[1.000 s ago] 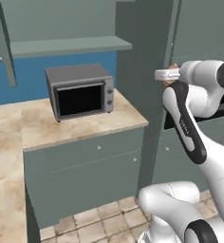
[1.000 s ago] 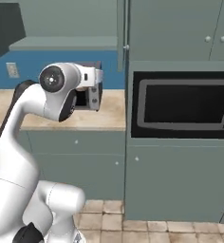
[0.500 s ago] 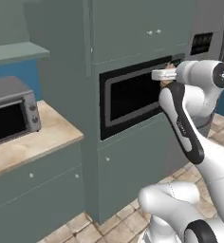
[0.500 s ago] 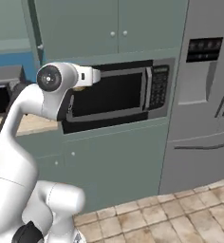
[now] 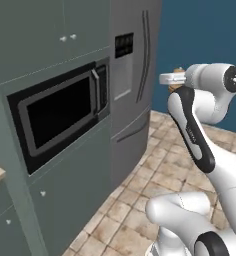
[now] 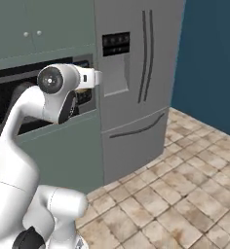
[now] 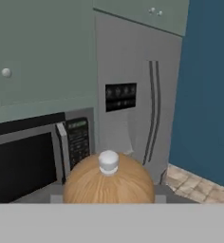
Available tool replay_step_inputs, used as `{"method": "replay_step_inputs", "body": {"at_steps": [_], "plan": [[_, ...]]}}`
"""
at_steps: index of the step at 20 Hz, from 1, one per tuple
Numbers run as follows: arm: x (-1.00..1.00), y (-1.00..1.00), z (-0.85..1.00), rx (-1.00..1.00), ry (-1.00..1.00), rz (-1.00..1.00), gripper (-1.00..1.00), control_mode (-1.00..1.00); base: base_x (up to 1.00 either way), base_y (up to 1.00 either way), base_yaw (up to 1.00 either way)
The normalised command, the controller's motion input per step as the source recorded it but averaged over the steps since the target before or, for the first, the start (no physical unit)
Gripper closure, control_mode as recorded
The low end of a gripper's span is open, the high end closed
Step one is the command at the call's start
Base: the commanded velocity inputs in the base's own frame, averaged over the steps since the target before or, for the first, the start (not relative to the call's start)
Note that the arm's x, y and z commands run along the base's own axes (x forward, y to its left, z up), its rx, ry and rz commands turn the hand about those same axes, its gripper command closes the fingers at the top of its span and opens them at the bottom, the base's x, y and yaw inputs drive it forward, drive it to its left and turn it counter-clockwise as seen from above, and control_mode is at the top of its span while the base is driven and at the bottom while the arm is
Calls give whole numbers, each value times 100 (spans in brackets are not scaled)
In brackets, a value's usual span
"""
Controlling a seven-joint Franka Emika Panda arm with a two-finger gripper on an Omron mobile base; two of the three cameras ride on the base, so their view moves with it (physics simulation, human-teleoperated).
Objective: Retrieve the shaker from the cabinet and place it next the steak on a plate on the dining table.
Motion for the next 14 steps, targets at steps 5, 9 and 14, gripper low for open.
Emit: {"method": "replay_step_inputs", "body": {"at_steps": [5,9,14], "plan": [[0,0,0,0,0,0,100,100,-22,-58,-62],[0,0,0,0,0,0,100,100,-28,-49,-62],[0,0,0,0,0,0,100,100,-23,-43,-62]]}}
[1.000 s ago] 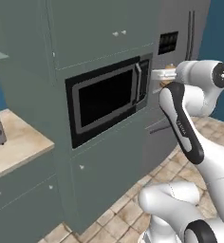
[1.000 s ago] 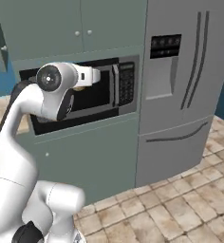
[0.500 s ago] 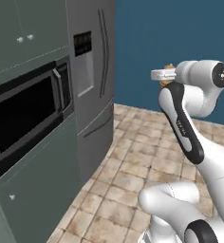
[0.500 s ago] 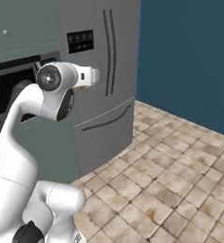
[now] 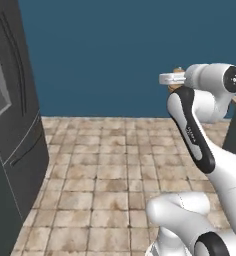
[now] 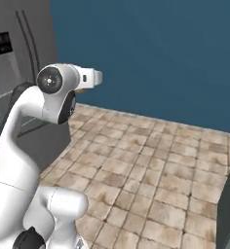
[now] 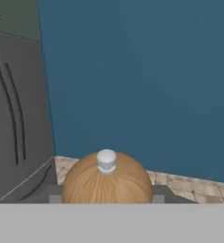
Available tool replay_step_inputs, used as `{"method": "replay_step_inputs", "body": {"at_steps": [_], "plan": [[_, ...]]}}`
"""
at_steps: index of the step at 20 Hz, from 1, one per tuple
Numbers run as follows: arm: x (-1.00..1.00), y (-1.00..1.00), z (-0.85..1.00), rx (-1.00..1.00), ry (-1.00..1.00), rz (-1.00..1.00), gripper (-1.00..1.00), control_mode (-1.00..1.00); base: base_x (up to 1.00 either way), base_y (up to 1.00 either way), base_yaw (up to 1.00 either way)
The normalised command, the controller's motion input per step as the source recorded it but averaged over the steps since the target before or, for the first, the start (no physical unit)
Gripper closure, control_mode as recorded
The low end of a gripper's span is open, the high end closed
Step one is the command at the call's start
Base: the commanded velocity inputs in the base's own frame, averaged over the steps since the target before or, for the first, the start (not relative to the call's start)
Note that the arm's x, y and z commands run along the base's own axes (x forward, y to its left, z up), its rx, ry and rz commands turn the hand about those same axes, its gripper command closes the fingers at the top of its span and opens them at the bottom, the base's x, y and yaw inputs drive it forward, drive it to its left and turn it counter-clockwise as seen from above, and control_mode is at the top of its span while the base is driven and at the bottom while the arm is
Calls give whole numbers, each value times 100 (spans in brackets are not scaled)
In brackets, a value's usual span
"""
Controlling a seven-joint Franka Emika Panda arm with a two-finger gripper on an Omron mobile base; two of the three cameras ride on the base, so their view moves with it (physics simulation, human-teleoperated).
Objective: Retrieve the shaker from the cabinet and place it next the steak on a plate on the dining table.
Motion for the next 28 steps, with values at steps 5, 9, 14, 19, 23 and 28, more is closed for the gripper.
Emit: {"method": "replay_step_inputs", "body": {"at_steps": [5,9,14,19,23,28], "plan": [[0,0,0,0,0,0,100,100,-19,-37,-61],[0,0,0,0,0,0,100,100,-10,-31,-57],[0,0,0,0,0,0,100,100,0,-28,-48],[0,0,0,0,0,0,100,100,6,-26,-35],[0,0,0,0,0,0,100,100,49,-2,-30],[0,0,0,0,0,0,100,100,98,23,-18]]}}
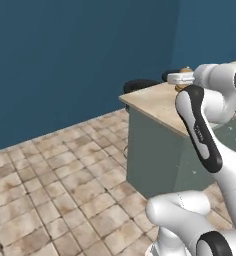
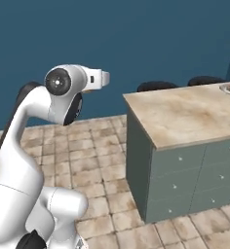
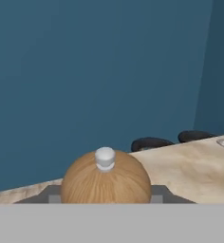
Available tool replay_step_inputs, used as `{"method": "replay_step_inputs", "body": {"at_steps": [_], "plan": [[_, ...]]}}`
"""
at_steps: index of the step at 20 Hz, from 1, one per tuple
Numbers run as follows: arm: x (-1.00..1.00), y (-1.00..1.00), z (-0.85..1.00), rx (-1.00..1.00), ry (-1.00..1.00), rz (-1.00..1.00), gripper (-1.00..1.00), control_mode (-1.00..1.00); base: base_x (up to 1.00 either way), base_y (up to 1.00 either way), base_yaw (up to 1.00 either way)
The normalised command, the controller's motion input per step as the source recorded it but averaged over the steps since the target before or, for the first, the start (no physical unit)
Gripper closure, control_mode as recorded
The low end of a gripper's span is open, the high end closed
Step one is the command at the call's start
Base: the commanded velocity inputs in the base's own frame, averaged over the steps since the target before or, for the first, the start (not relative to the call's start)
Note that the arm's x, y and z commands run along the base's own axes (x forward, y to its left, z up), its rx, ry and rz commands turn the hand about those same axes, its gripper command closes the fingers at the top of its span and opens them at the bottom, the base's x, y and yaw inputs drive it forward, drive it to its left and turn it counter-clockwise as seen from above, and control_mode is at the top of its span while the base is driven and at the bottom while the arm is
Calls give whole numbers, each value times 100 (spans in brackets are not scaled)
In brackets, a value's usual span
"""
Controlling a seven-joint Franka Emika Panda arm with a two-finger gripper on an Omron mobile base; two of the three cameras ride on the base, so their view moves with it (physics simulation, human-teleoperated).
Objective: Retrieve the shaker from the cabinet and place it next the steak on a plate on the dining table.
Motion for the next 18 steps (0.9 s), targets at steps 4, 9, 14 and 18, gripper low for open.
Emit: {"method": "replay_step_inputs", "body": {"at_steps": [4,9,14,18], "plan": [[0,0,0,0,0,0,100,100,100,47,-16],[0,0,0,0,0,0,100,100,100,50,-17],[0,0,0,0,0,0,100,100,100,50,-24],[0,0,0,0,0,0,100,100,100,29,-39]]}}
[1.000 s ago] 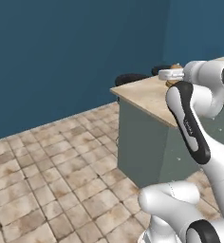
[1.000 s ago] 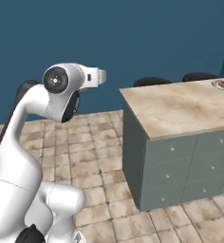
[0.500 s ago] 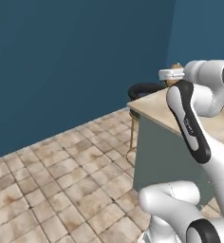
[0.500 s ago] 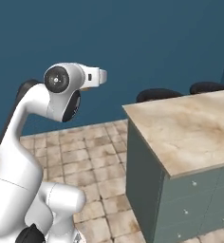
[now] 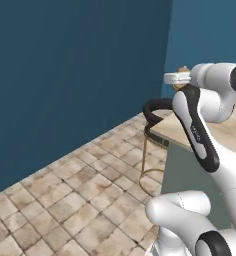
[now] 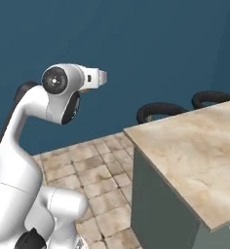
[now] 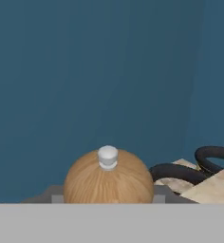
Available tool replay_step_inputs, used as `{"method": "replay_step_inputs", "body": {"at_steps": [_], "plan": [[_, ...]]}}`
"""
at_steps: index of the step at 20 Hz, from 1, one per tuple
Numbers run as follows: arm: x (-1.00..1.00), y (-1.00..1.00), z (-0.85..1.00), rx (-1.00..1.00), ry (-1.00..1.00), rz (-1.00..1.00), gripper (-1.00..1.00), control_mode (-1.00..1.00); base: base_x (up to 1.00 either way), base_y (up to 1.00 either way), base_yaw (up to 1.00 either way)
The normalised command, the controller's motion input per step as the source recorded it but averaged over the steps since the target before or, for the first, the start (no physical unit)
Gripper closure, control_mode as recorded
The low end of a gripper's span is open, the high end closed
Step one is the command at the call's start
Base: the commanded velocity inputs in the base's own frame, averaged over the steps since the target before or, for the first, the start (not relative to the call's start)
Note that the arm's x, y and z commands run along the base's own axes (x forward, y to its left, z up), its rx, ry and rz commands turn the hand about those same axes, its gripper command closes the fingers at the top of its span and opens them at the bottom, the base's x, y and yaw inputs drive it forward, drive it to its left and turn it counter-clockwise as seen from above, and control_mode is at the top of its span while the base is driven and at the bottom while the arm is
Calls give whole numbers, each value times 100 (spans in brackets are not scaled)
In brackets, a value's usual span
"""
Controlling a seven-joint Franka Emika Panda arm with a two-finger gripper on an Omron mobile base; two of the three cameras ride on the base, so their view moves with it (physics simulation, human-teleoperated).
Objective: Retrieve the shaker from the cabinet and place it next the steak on a plate on the dining table.
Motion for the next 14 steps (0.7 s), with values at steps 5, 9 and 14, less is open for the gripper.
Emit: {"method": "replay_step_inputs", "body": {"at_steps": [5,9,14], "plan": [[0,0,0,0,0,0,100,100,100,19,-49],[0,0,0,0,0,0,100,100,100,35,-51],[0,0,0,0,0,0,100,100,93,47,-48]]}}
